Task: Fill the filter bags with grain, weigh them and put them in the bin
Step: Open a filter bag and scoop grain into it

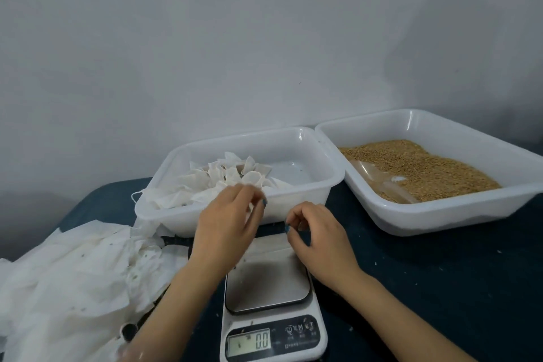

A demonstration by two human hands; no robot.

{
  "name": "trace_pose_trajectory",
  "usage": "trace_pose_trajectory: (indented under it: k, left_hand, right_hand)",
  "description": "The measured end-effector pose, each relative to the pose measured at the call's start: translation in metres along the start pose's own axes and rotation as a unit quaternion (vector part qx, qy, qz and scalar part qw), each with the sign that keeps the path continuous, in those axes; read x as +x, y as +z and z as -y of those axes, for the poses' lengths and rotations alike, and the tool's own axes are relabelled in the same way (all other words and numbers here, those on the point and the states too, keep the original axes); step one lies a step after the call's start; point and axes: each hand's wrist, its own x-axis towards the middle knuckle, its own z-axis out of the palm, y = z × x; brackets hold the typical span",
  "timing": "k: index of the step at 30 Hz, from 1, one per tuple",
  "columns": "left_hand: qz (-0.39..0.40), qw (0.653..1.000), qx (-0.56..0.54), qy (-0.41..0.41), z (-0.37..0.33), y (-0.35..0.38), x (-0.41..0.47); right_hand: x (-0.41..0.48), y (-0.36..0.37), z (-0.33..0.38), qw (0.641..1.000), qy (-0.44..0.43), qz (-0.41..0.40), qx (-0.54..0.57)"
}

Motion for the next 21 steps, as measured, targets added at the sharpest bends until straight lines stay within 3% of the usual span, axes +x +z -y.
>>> trace_pose_trajectory:
  k: [3,6,10,21]
  left_hand:
    - [0.068,0.99,0.103,-0.07,0.01,-0.012,-0.031]
    - [0.161,0.935,0.263,-0.175,0.045,-0.023,-0.047]
    - [0.272,0.877,0.306,-0.249,0.084,-0.025,-0.058]
    - [0.123,0.93,0.245,-0.245,0.072,-0.026,-0.061]
  right_hand:
    - [-0.001,0.0,0.0,1.0,-0.003,0.001,0.001]
    - [-0.002,0.0,0.001,1.0,-0.002,0.004,0.004]
    - [-0.003,0.0,0.002,1.0,0.0,0.007,0.001]
    - [-0.003,-0.003,0.003,1.0,-0.001,0.013,-0.009]
